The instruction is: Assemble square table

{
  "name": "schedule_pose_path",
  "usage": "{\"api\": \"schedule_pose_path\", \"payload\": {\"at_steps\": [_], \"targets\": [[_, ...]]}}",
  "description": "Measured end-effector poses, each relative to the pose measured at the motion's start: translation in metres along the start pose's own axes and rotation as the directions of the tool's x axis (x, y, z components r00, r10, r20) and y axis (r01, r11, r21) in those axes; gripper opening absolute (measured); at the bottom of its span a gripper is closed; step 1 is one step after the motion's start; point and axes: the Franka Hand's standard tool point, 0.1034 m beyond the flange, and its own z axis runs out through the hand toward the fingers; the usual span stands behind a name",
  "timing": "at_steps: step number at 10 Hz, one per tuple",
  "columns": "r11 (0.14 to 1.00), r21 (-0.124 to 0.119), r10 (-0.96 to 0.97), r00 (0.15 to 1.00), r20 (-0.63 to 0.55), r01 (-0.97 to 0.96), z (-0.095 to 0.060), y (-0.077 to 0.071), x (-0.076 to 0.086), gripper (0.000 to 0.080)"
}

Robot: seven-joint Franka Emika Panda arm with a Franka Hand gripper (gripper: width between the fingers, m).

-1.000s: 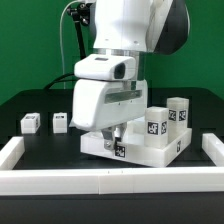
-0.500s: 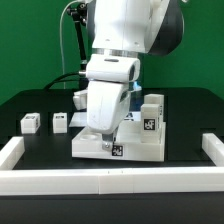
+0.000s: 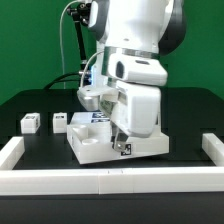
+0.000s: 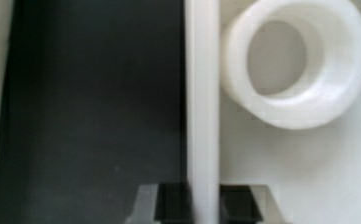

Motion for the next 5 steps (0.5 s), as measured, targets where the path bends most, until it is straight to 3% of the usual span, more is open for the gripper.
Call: {"api": "schedule_pose_path", "payload": {"at_steps": [2,5], "targets": [[0.99,0.019,-0.14,0.99,0.008,0.14,-0.0014,0.0132,0.0096,0.0063],[0.971,0.026,-0.239,0.971,0.016,0.239,0.0016,0.0093,0.0044,0.0063]]}}
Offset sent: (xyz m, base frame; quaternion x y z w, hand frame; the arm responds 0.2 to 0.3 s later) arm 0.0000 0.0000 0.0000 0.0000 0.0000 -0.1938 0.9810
